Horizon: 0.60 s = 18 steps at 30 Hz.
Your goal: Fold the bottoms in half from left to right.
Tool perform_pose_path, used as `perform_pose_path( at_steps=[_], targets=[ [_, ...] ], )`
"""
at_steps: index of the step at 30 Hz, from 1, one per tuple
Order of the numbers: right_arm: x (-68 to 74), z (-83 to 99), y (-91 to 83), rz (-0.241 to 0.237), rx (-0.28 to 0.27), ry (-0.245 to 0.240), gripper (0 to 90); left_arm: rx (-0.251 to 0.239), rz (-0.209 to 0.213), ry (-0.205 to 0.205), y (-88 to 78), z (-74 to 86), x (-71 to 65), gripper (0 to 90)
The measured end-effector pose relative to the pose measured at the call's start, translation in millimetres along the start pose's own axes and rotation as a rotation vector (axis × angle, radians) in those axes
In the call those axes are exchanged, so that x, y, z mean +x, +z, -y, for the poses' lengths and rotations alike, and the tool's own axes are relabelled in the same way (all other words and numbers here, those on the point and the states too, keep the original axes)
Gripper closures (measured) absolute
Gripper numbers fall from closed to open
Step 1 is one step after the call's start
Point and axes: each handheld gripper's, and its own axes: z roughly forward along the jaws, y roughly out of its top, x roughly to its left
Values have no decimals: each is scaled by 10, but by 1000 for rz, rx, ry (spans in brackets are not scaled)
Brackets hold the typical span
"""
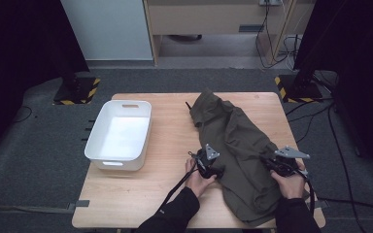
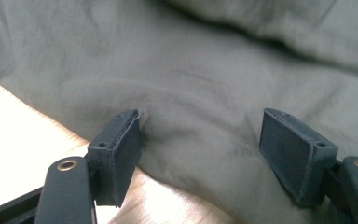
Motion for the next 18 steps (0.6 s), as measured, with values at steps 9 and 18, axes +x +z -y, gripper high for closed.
perform_pose_path(
  at_steps=[9, 18],
  targets=[
    [-198, 32, -150, 181, -22, 52, 877, 0, 19, 36, -25, 18, 114, 341],
    [-168, -4, -188, 126, -67, 27, 729, 28, 30, 63, -100, 34, 306, 373]
  ],
)
